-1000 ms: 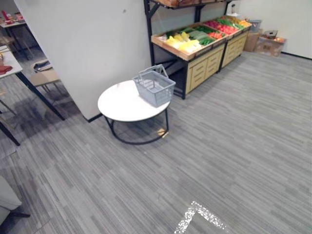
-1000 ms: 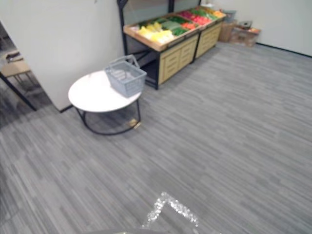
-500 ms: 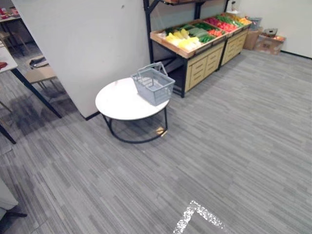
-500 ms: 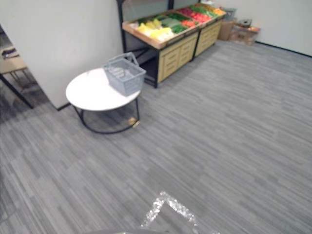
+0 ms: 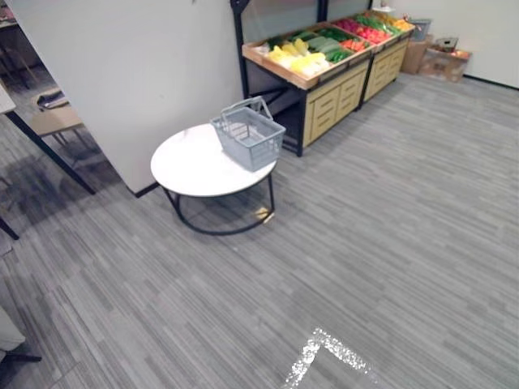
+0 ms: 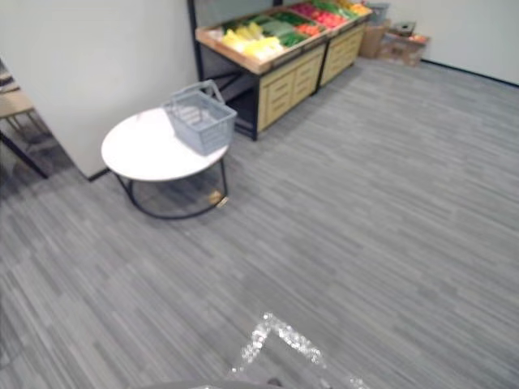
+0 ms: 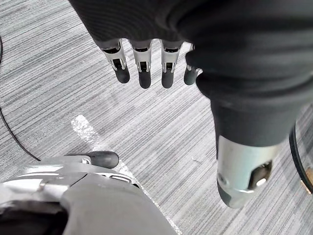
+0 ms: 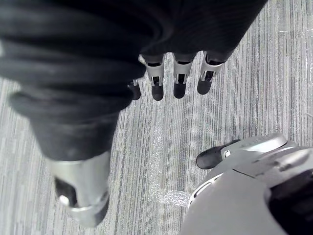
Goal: Pick vegetable in the basket
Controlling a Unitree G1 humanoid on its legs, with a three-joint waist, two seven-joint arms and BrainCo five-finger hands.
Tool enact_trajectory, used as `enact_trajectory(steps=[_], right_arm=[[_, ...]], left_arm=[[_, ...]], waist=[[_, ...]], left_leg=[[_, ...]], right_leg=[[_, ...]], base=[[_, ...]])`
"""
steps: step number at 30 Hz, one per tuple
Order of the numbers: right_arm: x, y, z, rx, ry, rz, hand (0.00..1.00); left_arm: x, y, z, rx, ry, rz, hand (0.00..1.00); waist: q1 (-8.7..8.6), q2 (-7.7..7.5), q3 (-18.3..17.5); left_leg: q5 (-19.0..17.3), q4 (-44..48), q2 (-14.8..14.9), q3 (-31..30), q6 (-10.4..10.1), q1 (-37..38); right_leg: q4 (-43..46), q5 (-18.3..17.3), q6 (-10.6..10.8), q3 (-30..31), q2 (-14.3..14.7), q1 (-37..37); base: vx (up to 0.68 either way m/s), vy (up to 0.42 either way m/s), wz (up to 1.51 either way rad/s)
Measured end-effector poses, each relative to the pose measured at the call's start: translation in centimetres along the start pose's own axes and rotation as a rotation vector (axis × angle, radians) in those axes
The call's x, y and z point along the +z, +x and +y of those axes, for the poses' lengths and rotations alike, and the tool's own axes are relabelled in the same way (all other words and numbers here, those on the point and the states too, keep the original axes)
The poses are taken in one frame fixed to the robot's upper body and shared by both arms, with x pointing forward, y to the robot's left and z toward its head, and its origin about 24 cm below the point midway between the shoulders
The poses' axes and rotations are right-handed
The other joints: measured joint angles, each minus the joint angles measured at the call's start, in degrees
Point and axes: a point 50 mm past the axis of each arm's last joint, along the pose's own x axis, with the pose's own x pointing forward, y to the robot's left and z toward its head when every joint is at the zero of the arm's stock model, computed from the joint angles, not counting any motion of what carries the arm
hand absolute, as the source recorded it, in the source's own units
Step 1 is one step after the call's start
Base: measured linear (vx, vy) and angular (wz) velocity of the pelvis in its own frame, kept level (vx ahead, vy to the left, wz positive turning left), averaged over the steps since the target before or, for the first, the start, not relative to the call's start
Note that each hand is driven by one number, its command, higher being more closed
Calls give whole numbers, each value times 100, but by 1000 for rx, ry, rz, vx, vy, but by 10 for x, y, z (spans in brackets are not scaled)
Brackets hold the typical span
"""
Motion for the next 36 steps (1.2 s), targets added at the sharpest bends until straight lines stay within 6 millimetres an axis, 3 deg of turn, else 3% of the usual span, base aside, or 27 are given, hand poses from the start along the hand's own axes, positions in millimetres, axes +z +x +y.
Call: enact_trajectory(steps=[9,13,17,19,20,21,23,25,26,27,29,30,32,36], right_arm=[[7,1,6,21,-96,-25,0],[17,1,11,30,-133,-75,0],[31,3,21,50,-133,-112,0],[33,3,24,57,-135,-115,0],[33,3,24,58,-137,-116,0],[37,3,25,60,-139,-128,0],[44,2,26,66,-165,-167,0],[50,1,28,83,-221,-198,0],[55,0,34,103,-260,-223,0],[58,0,36,112,-271,-238,0],[71,-2,51,150,-306,-287,0],[74,-3,56,164,-319,-303,0],[88,-8,78,224,-357,-366,0],[93,-12,90,261,-379,-411,0]], left_arm=[[17,3,-2,6,26,-62,0],[37,5,-8,-5,36,-132,0],[50,6,-11,-9,30,-170,0],[54,6,-5,13,-5,-179,0],[54,6,-4,18,-13,-179,0],[51,6,-1,31,-46,-165,0],[41,5,-3,42,-123,-124,0],[36,4,-2,52,-159,-109,0],[36,4,0,56,-163,-116,0],[36,4,0,55,-165,-118,0],[35,3,-3,53,-178,-119,0],[36,3,-4,53,-185,-122,0],[34,2,-5,64,-212,-122,0],[25,-1,-12,68,-231,-98,0]], waist=[[-4,-40,69],[-8,-36,160],[-14,-34,381],[-6,-130,561],[-3,-142,614],[21,-101,687],[34,11,833],[40,26,873],[65,-18,900],[105,-35,916],[306,-73,958],[320,-59,962],[343,-27,947],[442,250,869]], left_leg=[[-3,3,-15,-70,-5,-90],[-6,94,-29,-146,-10,-195],[-96,581,12,-142,-150,-464],[-294,1768,26,-151,-376,-905],[-324,2181,44,-155,-396,-1046],[-330,3242,165,-167,-384,-1484],[-198,4413,371,-206,-231,-1962],[-78,5154,445,-303,-188,-2304],[-242,5281,531,-300,-216,-2505],[-284,5245,585,-288,-235,-2601],[-233,4238,807,-289,-251,-2738],[-179,3918,868,-305,-245,-2767],[198,2485,1038,-323,-345,-2758],[426,1527,1309,-298,-459,-2578]], right_leg=[[1,1,0,-101,-20,-41],[4,0,0,-156,-49,-74],[704,-319,-124,-151,-121,-432],[1248,-718,-201,-152,-297,-534],[1343,-824,-209,-151,-329,-527],[1572,-1018,-276,-153,-357,-493],[1854,-1200,-335,-196,-305,-419],[2006,-1356,-383,-282,-373,-340],[2025,-1416,-383,-333,-444,-287],[2023,-1426,-372,-339,-482,-268],[2031,-1504,-238,-338,-635,-227],[2035,-1530,-198,-337,-657,-223],[2110,-1664,12,-295,-788,-244],[2236,-1967,390,24,-848,-155]], base=[[-1,-38,5],[-32,-34,8],[-43,-48,3],[-55,-63,14],[-65,-80,9],[-46,-84,2],[-21,-60,3],[9,-7,20],[22,-4,30],[44,30,26],[85,96,11],[136,154,8],[167,196,2],[310,386,-37]])
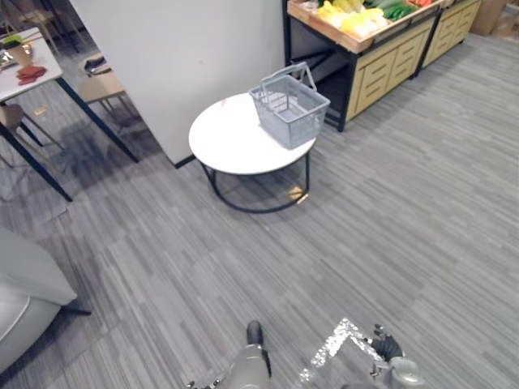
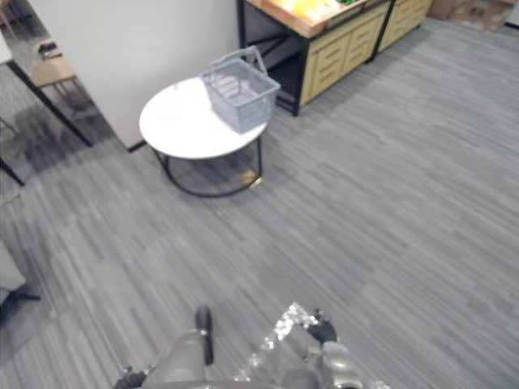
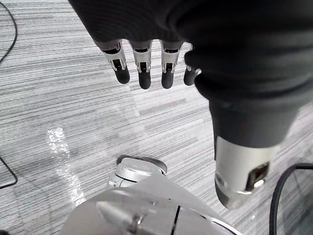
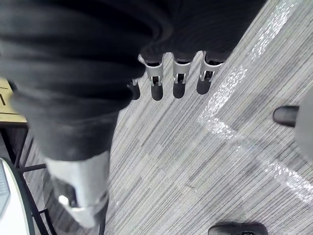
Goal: Pick vegetable in the basket
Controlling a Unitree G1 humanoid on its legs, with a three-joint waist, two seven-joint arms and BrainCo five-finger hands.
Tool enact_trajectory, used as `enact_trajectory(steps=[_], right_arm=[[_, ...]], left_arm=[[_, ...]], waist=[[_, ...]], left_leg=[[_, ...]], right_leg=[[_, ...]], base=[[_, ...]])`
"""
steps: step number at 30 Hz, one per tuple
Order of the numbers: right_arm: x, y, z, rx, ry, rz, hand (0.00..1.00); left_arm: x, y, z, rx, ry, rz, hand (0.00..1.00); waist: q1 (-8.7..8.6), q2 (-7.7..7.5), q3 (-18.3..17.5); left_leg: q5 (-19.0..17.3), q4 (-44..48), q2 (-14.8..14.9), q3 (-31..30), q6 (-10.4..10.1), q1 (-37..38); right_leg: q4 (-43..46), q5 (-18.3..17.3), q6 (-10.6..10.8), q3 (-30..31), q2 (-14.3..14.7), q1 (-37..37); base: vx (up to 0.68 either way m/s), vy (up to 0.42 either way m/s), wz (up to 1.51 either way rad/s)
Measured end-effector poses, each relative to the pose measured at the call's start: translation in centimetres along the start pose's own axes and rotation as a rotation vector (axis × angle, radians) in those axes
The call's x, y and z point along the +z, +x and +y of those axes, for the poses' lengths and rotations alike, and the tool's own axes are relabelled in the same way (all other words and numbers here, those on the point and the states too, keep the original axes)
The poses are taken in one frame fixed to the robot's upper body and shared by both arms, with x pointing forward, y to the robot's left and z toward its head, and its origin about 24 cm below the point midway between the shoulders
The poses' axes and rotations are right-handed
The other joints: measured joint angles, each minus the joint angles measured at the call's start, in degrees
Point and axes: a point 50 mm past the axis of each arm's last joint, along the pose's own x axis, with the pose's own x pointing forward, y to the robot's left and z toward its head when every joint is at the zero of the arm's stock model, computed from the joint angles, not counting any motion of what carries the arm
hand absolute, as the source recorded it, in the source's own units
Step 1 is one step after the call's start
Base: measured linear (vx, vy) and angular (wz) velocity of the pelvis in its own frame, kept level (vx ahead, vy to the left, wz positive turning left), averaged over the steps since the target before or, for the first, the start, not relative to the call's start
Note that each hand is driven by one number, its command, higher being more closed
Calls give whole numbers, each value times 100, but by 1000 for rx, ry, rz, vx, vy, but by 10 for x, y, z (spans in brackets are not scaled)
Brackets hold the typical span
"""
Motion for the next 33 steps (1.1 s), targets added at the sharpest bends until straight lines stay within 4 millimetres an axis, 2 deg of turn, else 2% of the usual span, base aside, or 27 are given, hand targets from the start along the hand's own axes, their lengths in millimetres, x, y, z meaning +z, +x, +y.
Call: enact_trajectory(steps=[1,2,3,4,6,7,8,9,10,11,12,13,15,16,17,18,19,20,21,22,23,24,25,27,29,32,33], right_arm=[[-5,-1,5,11,4,16,0],[-14,-4,13,31,18,46,0],[-16,-4,16,36,23,56,0],[-25,-7,15,33,26,88,0],[-30,-8,9,6,53,109,0],[-35,-9,3,-19,75,127,0],[-38,-11,0,-30,80,138,0],[-45,-14,-6,-52,88,158,0],[-52,-17,-11,-77,115,176,0],[-52,-17,-16,-96,131,179,0],[-53,-17,-19,-103,136,180,0],[-54,-19,-25,-132,163,182,0],[-55,-20,-30,-153,184,181,0],[-55,-20,-34,-172,204,176,0],[-61,-23,-37,-188,223,195,0],[-65,-25,-38,-195,231,208,0],[-76,-32,-38,-207,246,236,0],[-80,-34,-39,-211,248,250,0],[-86,-38,-39,-217,257,267,0],[-90,-40,-38,-218,260,277,0],[-94,-43,-38,-223,266,290,0],[-92,-43,-47,-241,256,280,0],[-85,-39,-47,-247,272,255,0],[-77,-34,-43,-229,261,233,0],[-76,-34,-44,-222,238,233,0],[-77,-34,-44,-219,230,239,0],[-79,-36,-45,-220,226,242,0]], left_arm=[[-2,0,4,14,-2,3,0],[-1,1,13,33,12,-5,0],[1,2,15,41,16,-12,0],[8,4,16,45,23,-30,0],[9,5,17,41,48,-26,0],[9,5,19,40,69,-28,0],[9,5,19,37,81,-27,0],[7,5,17,25,115,-27,0],[8,5,19,16,153,-34,0],[11,6,20,9,178,-42,0],[14,7,20,5,192,-50,0],[24,9,14,-11,238,-77,0],[33,10,7,-24,243,-105,0],[42,11,2,-32,239,-135,0],[51,11,-7,-47,227,-157,0],[55,11,-11,-54,220,-167,0],[62,10,-22,-75,196,-194,0],[65,9,-27,-85,187,-207,0],[72,7,-35,-102,167,-233,0],[75,7,-39,-112,160,-241,0],[80,6,-47,-126,139,-250,0],[76,3,-59,-151,114,-235,0],[78,0,-69,-179,101,-246,0],[74,-2,-74,-188,80,-230,0],[64,-2,-72,-179,46,-187,0],[40,-1,-54,-128,-12,-109,0],[37,0,-46,-102,-52,-100,0]], waist=[[55,-105,-60],[62,-356,-221],[20,-443,-277],[-16,-617,-377],[-9,-629,-412],[-38,-591,-431],[-63,-568,-448],[-120,-535,-468],[-177,-565,-467],[-213,-551,-431],[-215,-576,-413],[-229,-560,-352],[-287,-519,-330],[-321,-474,-261],[-372,-491,-236],[-403,-479,-225],[-455,-401,-202],[-454,-370,-200],[-464,-358,-206],[-474,-369,-208],[-469,-369,-197],[-460,-177,-165],[-459,-154,-159],[-457,-211,-147],[-456,-165,-172],[-455,-105,-220],[-452,-76,-236]], left_leg=[[332,335,-175,67,-100,30],[-56,633,-420,221,-26,-65],[-205,745,-530,255,47,-118],[-390,953,-763,371,190,-105],[-499,1043,-879,458,346,54],[-562,1022,-950,469,422,228],[-594,948,-972,464,449,350],[-708,712,-1018,464,497,656],[-800,447,-1132,496,607,1017],[-867,329,-1193,525,698,1254],[-893,266,-1229,522,723,1426],[-919,19,-1274,468,754,1967],[-983,-219,-1259,416,753,2347],[-1148,-380,-1248,329,697,2677],[-1230,-425,-1238,305,667,2892],[-1282,-435,-1209,282,637,2987],[-1498,-440,-1072,253,502,3150],[-1584,-441,-1006,250,452,3215],[-1722,-443,-906,204,290,3317],[-1791,-444,-863,158,202,3362],[-1941,-464,-735,111,46,3507],[-1965,-461,-483,155,-27,3571],[-1596,-422,-448,139,10,3574],[-1233,-372,-404,102,-60,3668],[-1060,-181,-275,-7,-33,3688],[-719,1261,13,-390,-262,3171],[-213,2528,103,-806,-599,2475]], right_leg=[[-102,-87,108,191,-259,120],[-270,-52,118,384,-471,207],[-192,18,121,522,-514,202],[-7,254,159,675,-688,115],[314,599,139,1005,-784,33],[914,1022,149,1178,-796,-226],[1269,1291,160,1225,-797,-391],[1985,1926,147,1260,-815,-700],[2569,2579,130,1256,-918,-916],[3079,2681,220,1251,-965,-1068],[3511,2601,145,1223,-953,-1209],[4522,2140,-38,1004,-809,-1516],[4862,1821,-209,757,-672,-1735],[4940,1406,-296,535,-554,-1987],[4685,1116,-291,355,-486,-2190],[4453,1027,-312,235,-456,-2263],[3644,981,-375,-66,-381,-2418],[3220,986,-373,-172,-360,-2454],[2255,1056,-299,-262,-337,-2476],[1769,1096,-267,-262,-342,-2465],[1103,1545,-279,-307,-326,-2355],[1090,1381,-351,-543,-91,-2220],[1379,1128,-505,-518,-40,-2247],[1713,748,-575,-488,-29,-2233],[1734,478,-617,-595,66,-2068],[1397,264,-662,-768,285,-1500],[1196,205,-670,-910,337,-1228]], base=[[395,440,-49],[433,404,-30],[573,389,-7],[510,299,-1],[530,343,-20],[367,251,-25],[417,290,-16],[329,211,5],[493,287,7],[327,143,5],[497,130,-1],[334,54,-1],[303,-9,-2],[333,-108,7],[276,-138,15],[273,-192,26],[228,-161,18],[366,-280,17],[326,-272,14],[460,-396,25],[378,-321,17],[596,-389,17],[505,-292,5],[509,-314,7],[433,-260,6],[409,-204,19],[343,-129,43]])
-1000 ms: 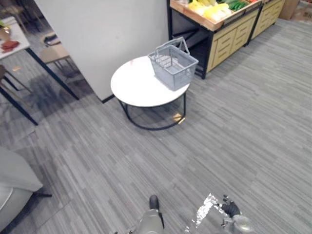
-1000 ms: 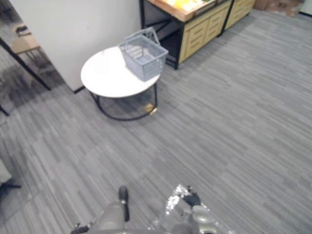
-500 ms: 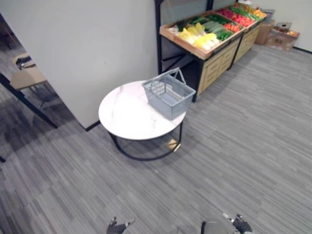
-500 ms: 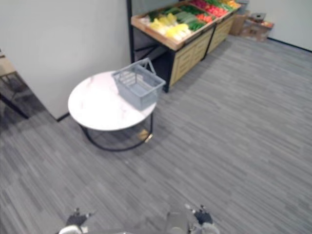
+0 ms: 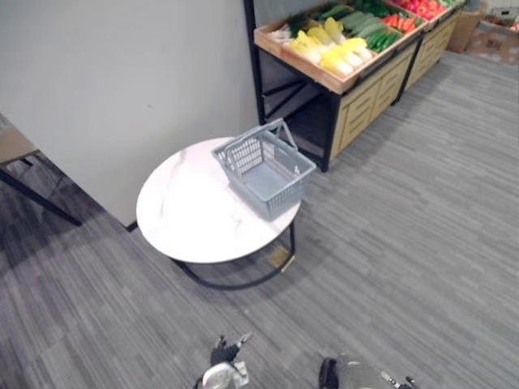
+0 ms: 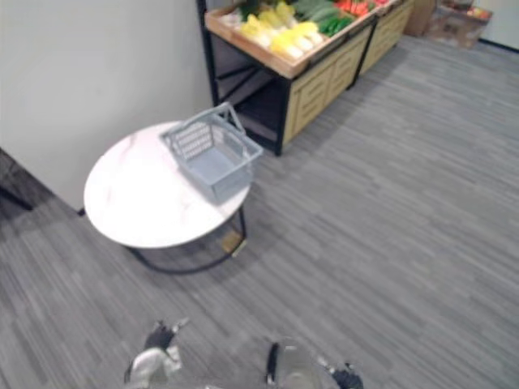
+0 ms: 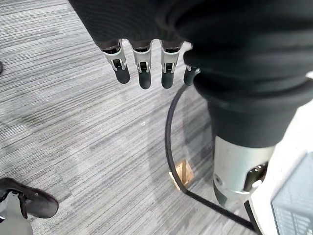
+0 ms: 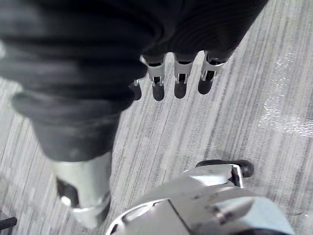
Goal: Pick vegetable in the basket
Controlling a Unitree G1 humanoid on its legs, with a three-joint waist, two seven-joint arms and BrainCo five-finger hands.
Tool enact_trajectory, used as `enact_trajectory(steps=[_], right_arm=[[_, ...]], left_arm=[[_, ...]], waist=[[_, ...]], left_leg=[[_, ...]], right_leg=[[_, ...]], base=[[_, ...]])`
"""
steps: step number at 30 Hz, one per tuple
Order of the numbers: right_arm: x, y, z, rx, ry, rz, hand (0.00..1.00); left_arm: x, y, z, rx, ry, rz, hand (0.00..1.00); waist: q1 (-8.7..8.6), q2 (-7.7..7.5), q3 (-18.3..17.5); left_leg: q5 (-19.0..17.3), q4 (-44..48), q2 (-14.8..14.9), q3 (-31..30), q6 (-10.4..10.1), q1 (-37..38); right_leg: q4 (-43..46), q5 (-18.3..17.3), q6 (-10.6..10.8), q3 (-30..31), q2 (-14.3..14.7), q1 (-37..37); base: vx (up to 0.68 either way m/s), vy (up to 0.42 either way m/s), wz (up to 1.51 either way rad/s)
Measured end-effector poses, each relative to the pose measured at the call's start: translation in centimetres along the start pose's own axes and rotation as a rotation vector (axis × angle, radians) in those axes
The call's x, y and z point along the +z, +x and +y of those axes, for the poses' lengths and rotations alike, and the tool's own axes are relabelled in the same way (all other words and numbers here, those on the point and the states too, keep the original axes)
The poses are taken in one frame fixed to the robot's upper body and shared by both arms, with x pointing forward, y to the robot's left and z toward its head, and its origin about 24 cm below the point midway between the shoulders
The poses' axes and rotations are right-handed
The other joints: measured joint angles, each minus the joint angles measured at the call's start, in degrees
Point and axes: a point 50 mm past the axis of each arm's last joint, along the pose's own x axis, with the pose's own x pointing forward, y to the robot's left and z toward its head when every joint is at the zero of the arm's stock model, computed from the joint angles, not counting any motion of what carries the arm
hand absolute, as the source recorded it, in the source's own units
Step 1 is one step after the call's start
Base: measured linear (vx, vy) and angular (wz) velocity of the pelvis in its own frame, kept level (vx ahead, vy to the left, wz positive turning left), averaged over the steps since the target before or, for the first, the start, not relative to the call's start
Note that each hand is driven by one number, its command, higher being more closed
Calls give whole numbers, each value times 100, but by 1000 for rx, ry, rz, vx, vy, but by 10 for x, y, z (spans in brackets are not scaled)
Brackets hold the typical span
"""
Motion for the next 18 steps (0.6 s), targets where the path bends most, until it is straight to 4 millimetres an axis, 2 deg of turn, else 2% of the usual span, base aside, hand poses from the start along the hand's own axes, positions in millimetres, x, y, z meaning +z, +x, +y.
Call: enact_trajectory(steps=[1,2,3,6,7,9,10,11,12,13,14,16,17,18], right_arm=[[0,0,-3,-5,-5,1,0],[0,0,-4,-9,-8,2,0],[-1,-1,-6,-10,-29,5,0],[-5,-2,-10,-13,-54,18,0],[-5,-2,-11,-8,-78,20,0],[-5,-2,-10,-4,-83,20,0],[-6,-2,-9,2,-93,21,0],[-5,-3,-11,6,-113,13,0],[-4,-2,-10,13,-125,10,0],[-5,-2,1,51,-154,5,0],[-3,-2,9,79,-167,-2,0],[9,1,20,117,-167,-36,0],[16,2,24,130,-173,-59,0],[16,2,26,135,-173,-63,0]], left_arm=[[-2,1,7,26,-39,12,0],[-3,1,11,41,-63,20,0],[-18,-3,26,93,-125,69,0],[-22,-4,37,141,-214,78,0],[-25,-5,41,155,-228,87,0],[-29,-7,45,168,-225,98,0],[-36,-10,52,186,-219,114,0],[-47,-15,50,186,-214,144,0],[-49,-15,55,198,-215,151,0],[-42,-12,63,210,-180,133,0],[-38,-10,65,214,-162,117,0],[-39,-10,67,218,-141,130,0],[-46,-12,66,214,-128,160,0],[-48,-13,66,213,-121,168,0]], waist=[[14,26,-3],[54,18,9],[127,56,51],[241,45,44],[321,33,44],[344,2,56],[344,-21,43],[346,75,-16],[364,41,-55],[347,-227,-143],[342,-329,-176],[397,-395,-237],[394,-325,-280],[383,-306,-311]], left_leg=[[495,1274,10,-333,-278,-664],[506,1829,27,-339,-305,-914],[343,2856,33,-61,-162,-1460],[-113,2819,6,387,213,-1959],[-430,2287,5,756,419,-2306],[-577,1311,3,1202,595,-2436],[-414,148,-80,1605,791,-2341],[177,-1241,-211,1873,1026,-2134],[234,-1438,-322,1901,1262,-2086],[257,-1706,-616,1957,1281,-2014],[274,-1950,-790,1978,1303,-1979],[158,-2116,-889,2071,1250,-1814],[135,-2285,-936,2084,1256,-1620],[141,-2415,-987,2083,1259,-1511]], right_leg=[[-187,-35,-44,-95,23,287],[-264,-55,-74,-96,34,433],[-673,-85,-109,-64,75,1079],[-1167,-98,-37,-34,19,1696],[-1333,-57,154,18,-82,1897],[-1457,-27,331,82,-218,2085],[-1534,-17,443,108,-339,2254],[-1600,-65,571,151,-316,2382],[-1616,-136,708,240,-391,2440],[-1768,-94,669,414,-561,2464],[-1951,-48,644,568,-549,2429],[-2113,295,541,645,-528,2473],[-2084,533,534,815,-536,2523],[-2032,619,529,876,-551,2530]], base=[[337,-92,36],[342,-9,8],[337,36,-8],[268,65,-9],[285,135,-23],[291,177,-27],[475,328,-22],[480,338,-16],[469,319,17],[310,207,34],[282,169,34],[194,125,-11],[168,141,-19],[188,199,0]])
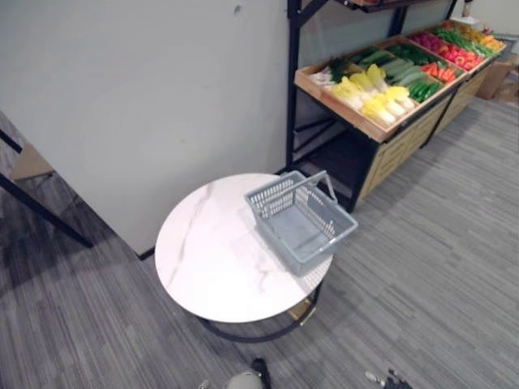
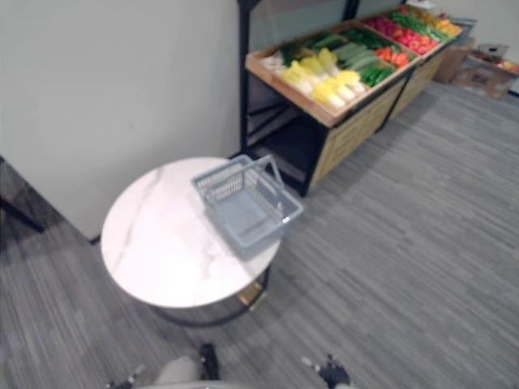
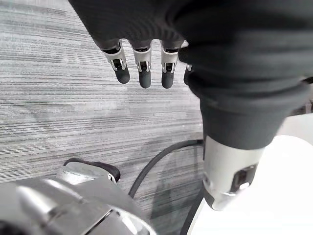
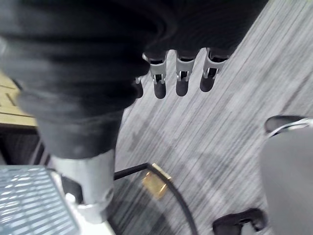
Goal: Pick vegetable in the basket
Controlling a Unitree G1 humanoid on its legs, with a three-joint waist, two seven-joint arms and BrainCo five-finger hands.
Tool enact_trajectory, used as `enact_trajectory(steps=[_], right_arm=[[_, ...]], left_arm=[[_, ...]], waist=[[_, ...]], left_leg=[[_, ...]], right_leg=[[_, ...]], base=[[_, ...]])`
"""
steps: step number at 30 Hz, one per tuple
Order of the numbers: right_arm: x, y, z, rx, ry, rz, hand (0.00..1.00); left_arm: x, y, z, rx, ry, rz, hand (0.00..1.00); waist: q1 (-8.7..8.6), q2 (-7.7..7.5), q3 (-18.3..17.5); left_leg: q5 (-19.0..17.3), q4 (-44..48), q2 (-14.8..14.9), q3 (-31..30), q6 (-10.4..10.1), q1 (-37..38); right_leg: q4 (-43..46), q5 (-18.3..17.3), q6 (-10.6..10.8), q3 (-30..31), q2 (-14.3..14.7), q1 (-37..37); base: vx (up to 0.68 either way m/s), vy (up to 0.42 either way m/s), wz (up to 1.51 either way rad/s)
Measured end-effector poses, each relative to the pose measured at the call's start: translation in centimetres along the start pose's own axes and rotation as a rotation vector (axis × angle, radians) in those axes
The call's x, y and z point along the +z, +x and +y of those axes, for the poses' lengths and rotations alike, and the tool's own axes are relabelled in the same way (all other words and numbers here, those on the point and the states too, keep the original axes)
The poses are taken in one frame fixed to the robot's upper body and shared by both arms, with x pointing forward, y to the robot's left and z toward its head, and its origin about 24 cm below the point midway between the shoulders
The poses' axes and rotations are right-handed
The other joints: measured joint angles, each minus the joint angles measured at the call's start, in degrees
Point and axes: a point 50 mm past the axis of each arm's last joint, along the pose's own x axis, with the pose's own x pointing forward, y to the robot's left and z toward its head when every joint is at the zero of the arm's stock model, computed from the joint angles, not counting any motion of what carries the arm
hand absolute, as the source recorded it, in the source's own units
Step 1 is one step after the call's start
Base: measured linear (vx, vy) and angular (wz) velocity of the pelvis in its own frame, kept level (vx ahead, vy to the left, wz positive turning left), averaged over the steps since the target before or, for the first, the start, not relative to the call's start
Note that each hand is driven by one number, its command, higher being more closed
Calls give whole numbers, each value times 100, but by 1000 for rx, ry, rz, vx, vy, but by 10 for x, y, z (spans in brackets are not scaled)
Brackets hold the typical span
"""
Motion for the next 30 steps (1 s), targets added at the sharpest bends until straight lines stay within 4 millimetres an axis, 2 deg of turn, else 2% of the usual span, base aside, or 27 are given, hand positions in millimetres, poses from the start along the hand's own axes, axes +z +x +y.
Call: enact_trajectory(steps=[2,4,5,6,7,8,9,11,12,14,15,16,18,22,23,27,30], right_arm=[[-4,-1,3,13,-1,11,0],[-3,-1,7,32,-19,9,0],[-1,0,8,37,-21,2,0],[3,1,11,50,-25,-15,0],[4,1,15,62,-33,-23,0],[6,1,17,70,-42,-29,0],[8,2,20,82,-58,-35,0],[10,2,20,84,-62,-41,0],[10,2,20,84,-64,-43,0],[12,3,24,93,-68,-43,0],[12,3,26,99,-72,-42,0],[11,3,29,107,-76,-39,0],[19,5,29,112,-100,-58,0],[17,4,31,129,-143,-54,0],[19,4,32,137,-155,-64,0],[31,4,34,145,-158,-118,0],[54,2,31,120,-136,-224,0]], left_arm=[[-3,0,2,0,46,6,0],[-2,0,3,-7,95,-1,0],[-1,0,1,-14,113,-4,0],[2,1,2,-24,161,-15,0],[7,3,4,-27,192,-31,0],[11,4,3,-30,196,-42,0],[15,5,2,-31,197,-53,0],[16,4,1,-35,210,-59,0],[16,4,0,-34,211,-61,0],[18,5,2,-29,218,-68,0],[19,5,3,-27,222,-71,0],[17,5,3,-25,228,-63,0],[9,3,1,-28,212,-42,0],[3,2,3,-16,201,-21,0],[2,2,3,-16,194,-19,0],[1,1,3,-14,176,-14,0],[2,1,-1,-26,217,-22,0]], waist=[[-29,-46,-130],[-27,-18,-148],[-45,-27,-141],[-94,1,-93],[-136,-108,-60],[-134,-145,-52],[-148,-196,-42],[-159,-178,-37],[-173,-176,-34],[-212,-258,-16],[-212,-303,14],[-198,-345,4],[-123,-129,19],[-108,-5,-34],[-105,-41,-35],[-101,-4,-15],[-215,83,14]], left_leg=[[5,-492,-235,-23,2,338],[9,-895,-426,-26,-8,691],[8,-957,-477,-40,-9,789],[0,-959,-536,-138,-5,962],[-31,-966,-571,-233,4,1101],[-38,-969,-574,-302,-3,1162],[-53,-985,-535,-518,-32,1241],[-50,-975,-469,-734,-97,1232],[-45,-970,-454,-836,-123,1221],[-20,-969,-423,-1161,-243,1149],[-2,-981,-423,-1226,-313,1142],[122,-1161,-340,-1346,-516,1228],[245,-1336,-19,-1428,-703,1217],[401,-1580,413,-1766,-930,1245],[425,-1618,509,-1841,-962,1226],[460,-1602,578,-1945,-1011,1177],[496,-1468,482,-1896,-963,966]], right_leg=[[710,37,24,143,-157,-225],[2456,195,103,493,-341,-1021],[2969,355,215,604,-391,-1235],[3887,449,328,727,-455,-1562],[4396,313,130,614,-537,-1794],[4510,166,41,453,-579,-1891],[4277,-283,-91,-47,-661,-2069],[3503,-428,-158,-242,-660,-2114],[3106,-426,-157,-261,-661,-2099],[1418,-288,-19,148,-676,-2016],[1183,-75,155,275,-689,-2028],[1162,66,282,234,-509,-2021],[1116,29,222,133,-210,-2073],[924,-26,41,-342,242,-1797],[804,-30,31,-460,339,-1715],[534,-30,22,-721,428,-1457],[414,-29,24,-970,336,-1375]], base=[[160,169,11],[162,173,3],[135,104,19],[160,61,39],[157,-24,46],[205,-108,65],[169,-140,58],[104,-143,62],[119,-268,73],[115,-303,79],[171,-374,68],[214,-363,38],[233,-358,4],[186,-241,32],[171,-169,44],[139,-70,32],[46,24,38]])
